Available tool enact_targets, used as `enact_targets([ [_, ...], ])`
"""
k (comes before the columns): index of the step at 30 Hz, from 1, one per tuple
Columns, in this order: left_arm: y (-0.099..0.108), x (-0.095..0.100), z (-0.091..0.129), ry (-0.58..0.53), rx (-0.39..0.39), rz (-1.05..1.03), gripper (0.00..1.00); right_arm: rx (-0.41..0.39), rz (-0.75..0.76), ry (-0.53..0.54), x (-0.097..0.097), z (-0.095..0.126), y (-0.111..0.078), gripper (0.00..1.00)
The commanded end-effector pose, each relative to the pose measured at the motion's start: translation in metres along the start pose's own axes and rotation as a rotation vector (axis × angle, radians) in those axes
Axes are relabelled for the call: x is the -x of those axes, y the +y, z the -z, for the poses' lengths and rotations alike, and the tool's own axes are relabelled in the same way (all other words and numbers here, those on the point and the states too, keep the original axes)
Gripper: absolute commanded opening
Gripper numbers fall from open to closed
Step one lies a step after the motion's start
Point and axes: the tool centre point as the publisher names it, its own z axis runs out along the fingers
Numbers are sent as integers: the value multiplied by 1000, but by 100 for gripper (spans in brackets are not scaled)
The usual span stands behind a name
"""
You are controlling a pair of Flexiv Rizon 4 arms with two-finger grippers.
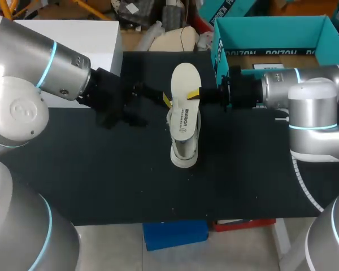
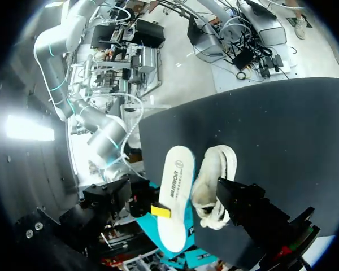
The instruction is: Take the shoe out of the shoebox, open the shoe tongue, remove and reinsert the insole, then place the shoe into the shoebox
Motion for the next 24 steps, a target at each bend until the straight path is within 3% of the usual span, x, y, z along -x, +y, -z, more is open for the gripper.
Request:
enact_targets([
  [1,3,-14,-5,-176,29,-20,100,2,-1,-2,0,-1,0,0],
  [14,3,-13,-7,-187,44,-21,100,2,-1,-2,0,-1,0,0],
  [17,5,-14,-12,-245,108,-4,100,2,-1,-2,0,-1,0,0],
  [24,16,-25,-23,-431,127,47,100,2,-1,-2,0,-1,0,0],
])
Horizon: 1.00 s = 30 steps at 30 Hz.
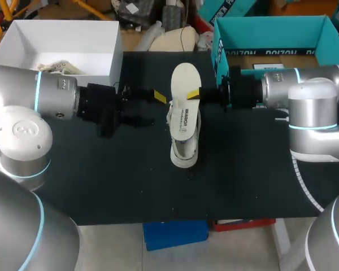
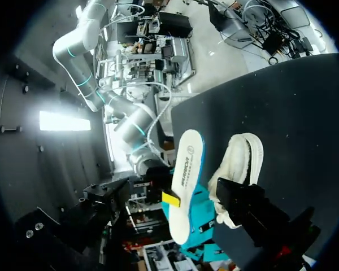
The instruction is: Take the shoe out of the shoebox, open the shoe tongue, remove and reinsert the insole, then place the shoe into the shoebox
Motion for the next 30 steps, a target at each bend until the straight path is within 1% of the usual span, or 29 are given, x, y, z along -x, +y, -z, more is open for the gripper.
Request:
enact_targets([
  [1,1,-20,-11,-131,28,37,100,2,-1,-2,0,-1,0,0],
  [6,14,-26,-20,-131,60,35,100,2,-1,-2,0,-1,0,0],
  [10,28,-30,-30,-148,110,39,100,2,-1,-2,0,-1,0,0],
  [11,29,-30,-31,-153,111,43,100,2,-1,-2,0,-1,0,0],
  [14,38,-33,-40,-168,119,54,80,2,-1,-2,0,-1,0,0],
  [17,41,-33,-49,-182,112,55,70,2,-1,-2,0,-1,0,0],
  [18,42,-32,-53,-182,111,54,50,2,-1,-2,0,-1,0,0],
  [19,43,-31,-57,-185,108,50,45,2,-1,-2,0,-1,0,0],
  [22,44,-28,-66,-197,98,49,47,2,-1,-2,0,-1,0,0],
  [24,44,-27,-70,-201,94,49,39,2,-1,-2,0,-1,0,0],
  [25,45,-26,-73,-204,90,48,38,2,-1,-2,0,-1,0,0],
  [26,45,-26,-74,-205,87,47,34,2,-1,-2,0,-1,0,0],
  [27,45,-25,-76,-202,83,43,25,2,-1,-2,0,-1,0,0],
  [28,45,-25,-78,-198,81,42,20,2,-1,-2,0,-1,0,0],
  [29,45,-25,-79,-200,77,45,20,2,-1,-2,0,-1,0,0],
  [30,45,-25,-80,-200,76,46,17,2,-1,-2,0,-1,0,0],
])
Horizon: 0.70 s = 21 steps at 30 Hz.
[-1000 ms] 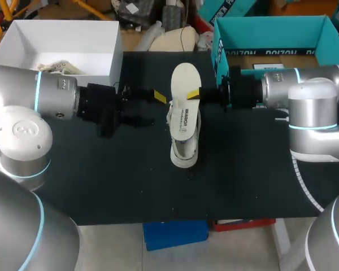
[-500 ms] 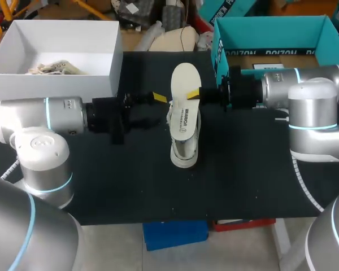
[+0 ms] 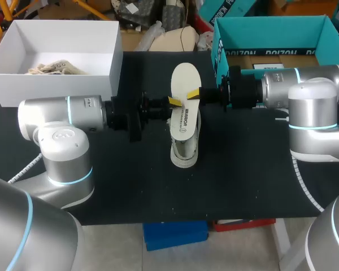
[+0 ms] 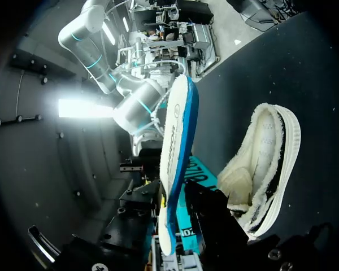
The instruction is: Take the shoe out of the shoebox, open the shoe tongue, remove and reinsert the insole, then place the shoe into the shoebox
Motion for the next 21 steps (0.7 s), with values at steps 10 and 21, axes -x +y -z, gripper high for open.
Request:
enact_targets([
  [10,5,-1,-16,1,-14,-1,3,2,-1,-2,0,-1,0,0],
  [21,-7,0,-6,141,-9,9,0,46,7,-77,-4,11,-2,100],
])
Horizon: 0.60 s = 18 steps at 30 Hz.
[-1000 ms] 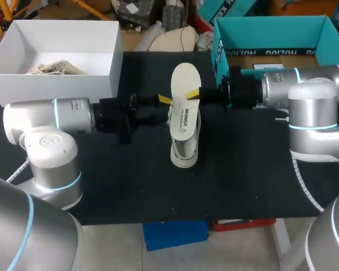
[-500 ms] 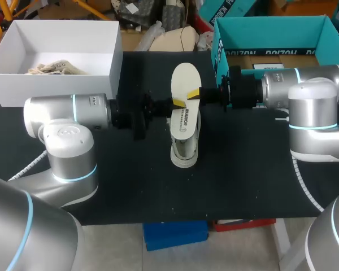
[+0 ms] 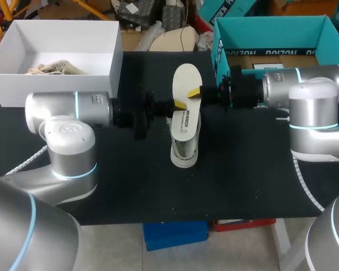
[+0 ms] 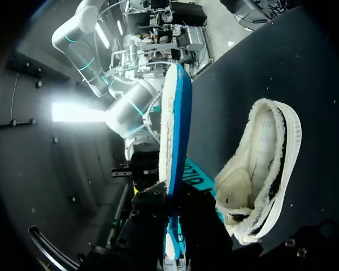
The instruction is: Take the shoe out of the shoebox, open the shoe tongue, remove and reinsert the insole, then place the shoe into the shoebox
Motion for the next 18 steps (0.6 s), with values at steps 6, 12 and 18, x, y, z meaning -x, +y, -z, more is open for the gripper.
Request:
enact_targets([
  [6,-25,-3,20,269,39,107,0,28,79,-371,-2,29,-14,100],
  [12,-45,-4,33,344,13,157,0,25,176,-627,3,51,-28,100],
  [18,-66,-2,47,373,-25,184,0,34,316,-728,3,73,-46,100],
])
